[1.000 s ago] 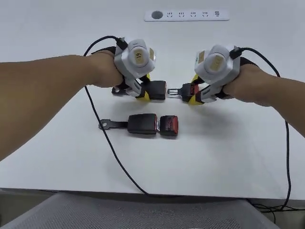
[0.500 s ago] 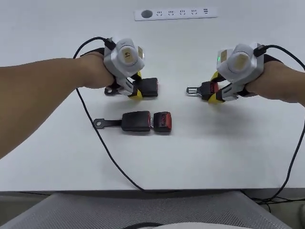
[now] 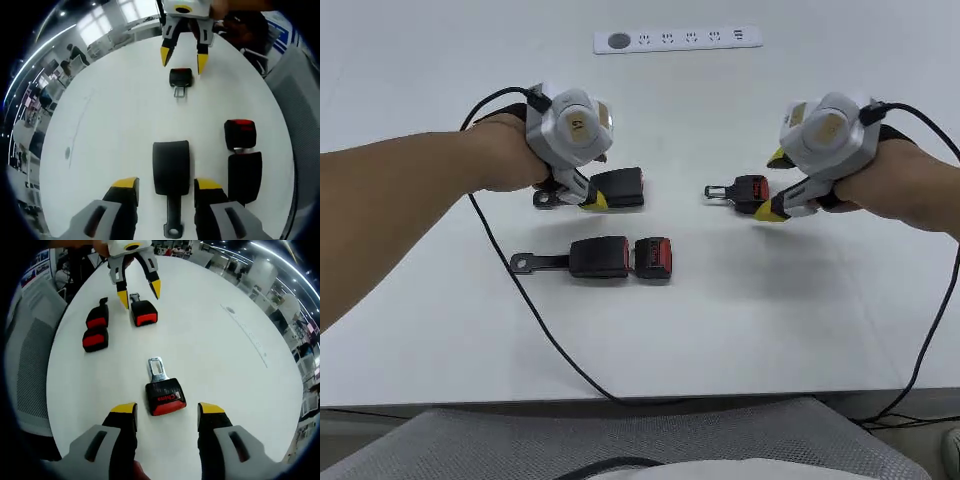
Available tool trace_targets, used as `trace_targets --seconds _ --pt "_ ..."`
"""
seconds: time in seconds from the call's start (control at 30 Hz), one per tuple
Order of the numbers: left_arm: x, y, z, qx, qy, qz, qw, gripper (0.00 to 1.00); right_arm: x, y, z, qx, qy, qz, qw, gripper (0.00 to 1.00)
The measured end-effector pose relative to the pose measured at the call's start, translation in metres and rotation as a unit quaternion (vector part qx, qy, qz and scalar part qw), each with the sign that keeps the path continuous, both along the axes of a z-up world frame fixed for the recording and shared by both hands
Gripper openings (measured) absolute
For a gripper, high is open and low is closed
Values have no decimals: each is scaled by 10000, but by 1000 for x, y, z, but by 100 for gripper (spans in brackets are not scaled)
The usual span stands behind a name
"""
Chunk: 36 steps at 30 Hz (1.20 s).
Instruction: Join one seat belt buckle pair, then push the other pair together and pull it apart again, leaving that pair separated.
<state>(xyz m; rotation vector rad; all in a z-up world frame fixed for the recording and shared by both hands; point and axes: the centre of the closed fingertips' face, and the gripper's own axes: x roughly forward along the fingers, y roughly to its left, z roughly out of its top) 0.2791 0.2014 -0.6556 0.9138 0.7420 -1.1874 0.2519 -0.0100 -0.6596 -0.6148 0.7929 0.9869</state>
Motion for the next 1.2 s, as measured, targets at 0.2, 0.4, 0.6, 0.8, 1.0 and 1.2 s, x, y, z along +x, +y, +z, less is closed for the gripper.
trace_targets --seconds 0.2,0.4,0.6,0.8,1.0,1.2 --pt "-25 18 24 -573 -43 675 9961 52 -38 -4 13 173 -57 -151 9997 56" --pt "-63 46 37 -1120 88 1490 9824 59 -67 5 28 540 -178 -342 9978 67" --pt "-111 71 37 -1209 196 2018 9717 66 -96 9 37 725 -245 -454 9960 78" --pt "-138 83 39 -1485 267 2465 9573 76 -105 0 38 925 -198 -869 9917 84" --pt "-148 91 47 -1630 244 2779 9464 90 -110 -2 49 1206 -189 -1199 9853 100" --pt "-153 93 55 -1744 126 2725 9461 100 -111 -5 51 1105 -312 -1260 9854 100"
